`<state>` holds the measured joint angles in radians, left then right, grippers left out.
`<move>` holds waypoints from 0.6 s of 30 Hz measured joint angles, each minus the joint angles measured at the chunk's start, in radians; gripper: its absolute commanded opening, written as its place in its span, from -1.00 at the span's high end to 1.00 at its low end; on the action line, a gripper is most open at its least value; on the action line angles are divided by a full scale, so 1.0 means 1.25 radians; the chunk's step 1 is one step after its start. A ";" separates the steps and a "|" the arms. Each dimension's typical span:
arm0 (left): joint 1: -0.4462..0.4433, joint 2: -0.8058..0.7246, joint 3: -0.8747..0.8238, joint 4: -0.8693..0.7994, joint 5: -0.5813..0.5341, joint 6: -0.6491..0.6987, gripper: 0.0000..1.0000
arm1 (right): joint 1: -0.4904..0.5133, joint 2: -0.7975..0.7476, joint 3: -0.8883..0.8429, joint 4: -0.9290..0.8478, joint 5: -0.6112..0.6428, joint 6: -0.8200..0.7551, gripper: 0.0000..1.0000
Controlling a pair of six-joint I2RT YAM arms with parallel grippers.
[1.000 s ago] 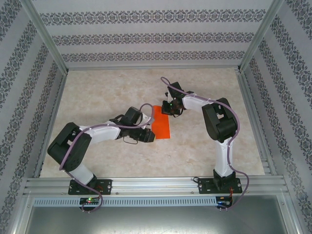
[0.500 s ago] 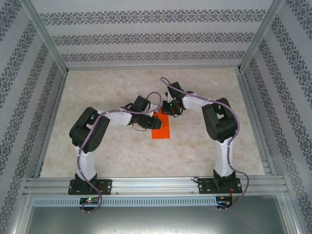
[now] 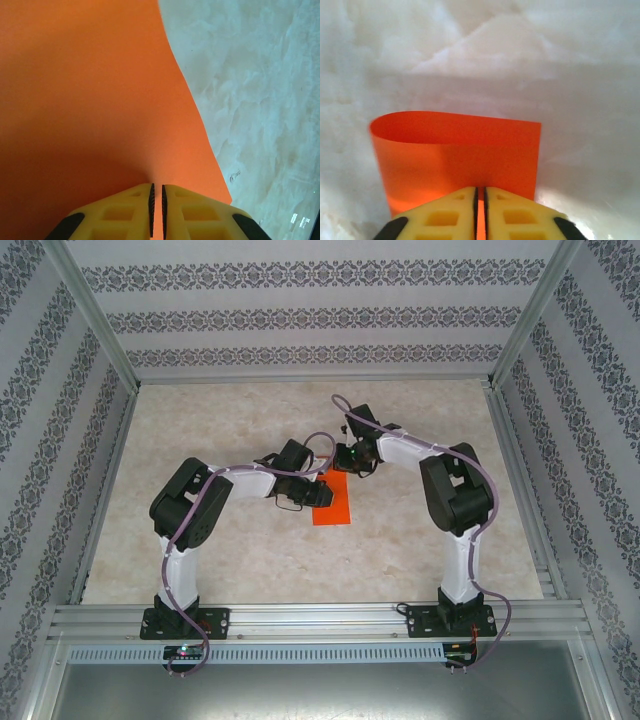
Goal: Fold a paper plane with a square sheet of paper (fold left side to right side)
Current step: Hold the square sheet of paper at the center of the table.
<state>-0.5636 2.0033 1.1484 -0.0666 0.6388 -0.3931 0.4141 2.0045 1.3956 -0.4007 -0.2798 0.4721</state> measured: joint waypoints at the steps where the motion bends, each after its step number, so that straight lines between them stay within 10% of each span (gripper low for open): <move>1: 0.000 0.000 -0.002 0.002 0.000 0.000 0.67 | 0.000 -0.023 -0.004 0.000 0.005 -0.003 0.55; 10: -0.004 -0.001 -0.003 0.006 -0.007 0.000 0.67 | -0.003 -0.331 -0.255 0.053 0.000 0.012 0.96; 18: -0.009 -0.002 -0.002 0.006 -0.017 0.000 0.67 | 0.067 -0.275 -0.391 0.092 -0.042 0.066 1.00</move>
<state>-0.5751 2.0010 1.1461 -0.0593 0.6170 -0.3927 0.4976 1.6604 0.9066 -0.2855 -0.3317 0.5545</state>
